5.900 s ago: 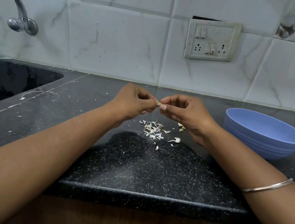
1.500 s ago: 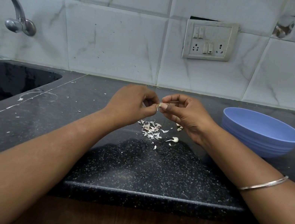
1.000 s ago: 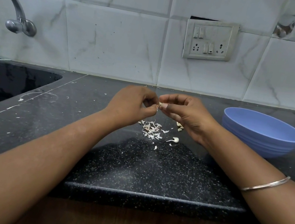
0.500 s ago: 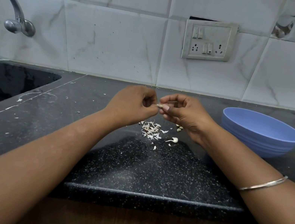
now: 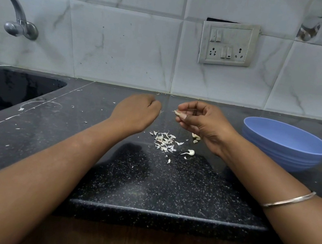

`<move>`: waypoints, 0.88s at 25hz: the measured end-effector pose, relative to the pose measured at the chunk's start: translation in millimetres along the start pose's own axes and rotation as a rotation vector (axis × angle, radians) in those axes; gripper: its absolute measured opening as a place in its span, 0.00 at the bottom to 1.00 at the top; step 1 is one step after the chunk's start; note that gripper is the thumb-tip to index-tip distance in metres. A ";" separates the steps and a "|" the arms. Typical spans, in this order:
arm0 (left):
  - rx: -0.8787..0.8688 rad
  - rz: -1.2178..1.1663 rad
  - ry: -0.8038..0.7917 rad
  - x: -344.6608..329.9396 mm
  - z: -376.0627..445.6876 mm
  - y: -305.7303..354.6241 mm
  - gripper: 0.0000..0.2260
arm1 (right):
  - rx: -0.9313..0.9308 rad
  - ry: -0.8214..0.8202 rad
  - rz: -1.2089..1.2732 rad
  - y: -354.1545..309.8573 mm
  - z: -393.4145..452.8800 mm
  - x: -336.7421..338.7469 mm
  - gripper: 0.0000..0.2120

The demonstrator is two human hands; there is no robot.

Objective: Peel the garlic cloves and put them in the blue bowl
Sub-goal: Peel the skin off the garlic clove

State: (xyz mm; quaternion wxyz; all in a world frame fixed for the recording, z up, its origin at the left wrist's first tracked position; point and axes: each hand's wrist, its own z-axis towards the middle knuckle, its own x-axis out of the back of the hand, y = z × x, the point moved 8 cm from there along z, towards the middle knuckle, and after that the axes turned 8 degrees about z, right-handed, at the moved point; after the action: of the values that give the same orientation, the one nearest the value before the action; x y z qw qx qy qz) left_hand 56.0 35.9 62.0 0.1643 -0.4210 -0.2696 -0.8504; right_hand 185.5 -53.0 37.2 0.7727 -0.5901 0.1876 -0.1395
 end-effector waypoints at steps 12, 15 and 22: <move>-0.029 -0.178 -0.159 -18.3 0.6 2.3 0.12 | 0.063 -0.015 -0.101 -2.8 -1.0 -3.7 0.09; -0.076 -0.194 -0.088 -10.3 0.7 8.8 0.10 | 0.104 -0.033 -0.163 -5.1 -1.8 -5.4 0.09; -0.029 -0.323 -0.113 -11.9 0.0 6.2 0.05 | 0.122 -0.023 -0.152 -6.2 0.8 -3.3 0.09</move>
State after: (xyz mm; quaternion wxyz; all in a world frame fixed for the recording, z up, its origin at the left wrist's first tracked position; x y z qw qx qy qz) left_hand 66.2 31.6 54.4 0.0039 -0.4215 -0.3301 -0.8446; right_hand 182.9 -52.5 43.8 0.7964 -0.5562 0.1244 -0.2020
